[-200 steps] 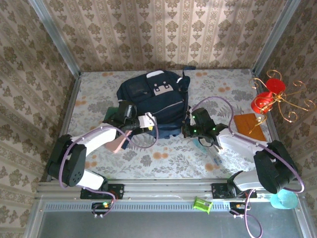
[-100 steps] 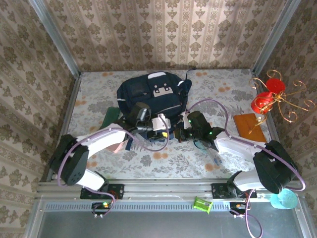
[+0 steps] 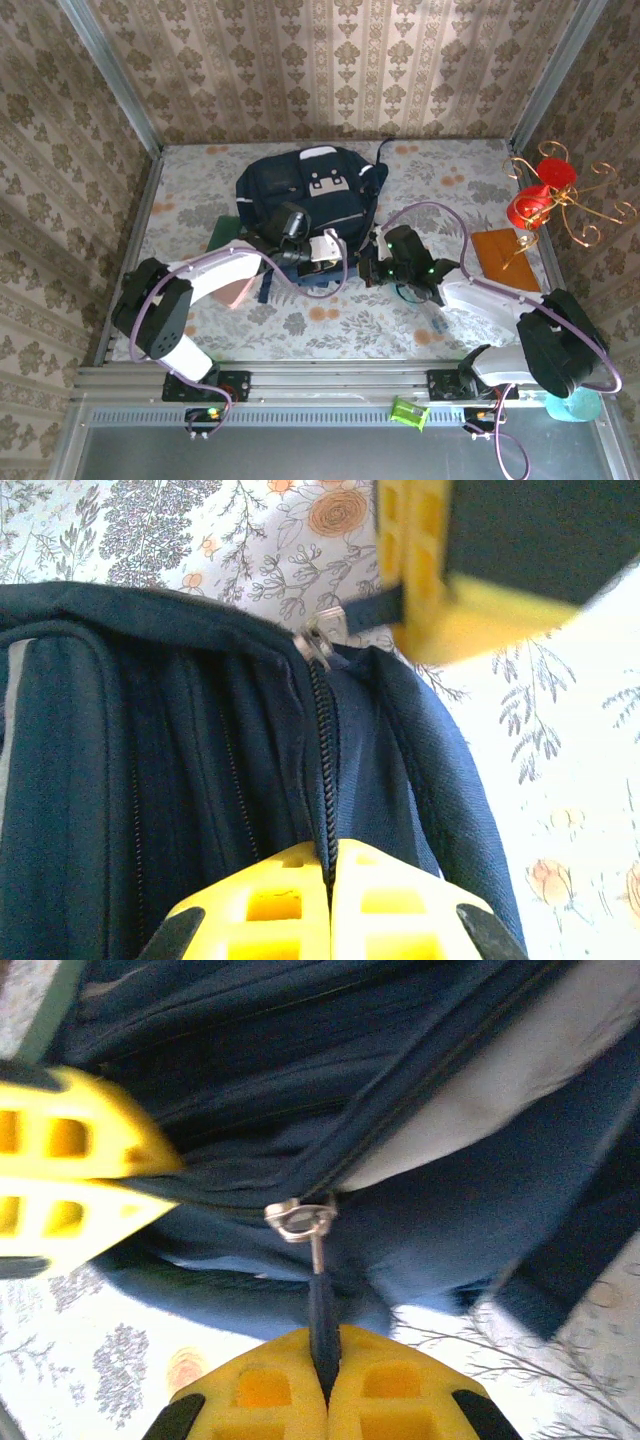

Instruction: Pack the student bag

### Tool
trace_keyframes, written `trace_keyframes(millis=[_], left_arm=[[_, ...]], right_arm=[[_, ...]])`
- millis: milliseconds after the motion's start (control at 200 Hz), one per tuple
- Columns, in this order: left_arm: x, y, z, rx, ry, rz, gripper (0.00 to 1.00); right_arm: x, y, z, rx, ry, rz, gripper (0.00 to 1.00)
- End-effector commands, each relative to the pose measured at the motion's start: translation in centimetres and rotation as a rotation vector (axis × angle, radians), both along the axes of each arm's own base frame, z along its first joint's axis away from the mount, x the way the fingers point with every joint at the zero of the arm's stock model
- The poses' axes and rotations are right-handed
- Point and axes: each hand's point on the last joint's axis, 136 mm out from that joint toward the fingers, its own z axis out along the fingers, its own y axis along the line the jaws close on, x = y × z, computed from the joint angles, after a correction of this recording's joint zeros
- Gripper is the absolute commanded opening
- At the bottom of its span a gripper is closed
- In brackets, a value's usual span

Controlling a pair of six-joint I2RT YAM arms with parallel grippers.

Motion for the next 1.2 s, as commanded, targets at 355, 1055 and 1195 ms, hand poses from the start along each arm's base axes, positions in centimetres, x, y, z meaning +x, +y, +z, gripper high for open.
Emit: trace_keyframes(millis=[355,1055,1195], left_arm=[[4.7,8.9,1.3,-0.051,-0.068,0.406,0.31],[0.6,-3.3,-0.2,0.017,0.023,0.064,0.59],[1.2,-3.0,-0.9,0.050,0.005,0.078,0.37]], right_arm=[[2.3,-2.4,0.1,-0.084,-0.001,-0.125,0.00],[0.0,2.5,3.6,0.098,-0.123,0.078,0.00],[0.2,1.8,2.8,0.056,-0.114,0.052,0.00]])
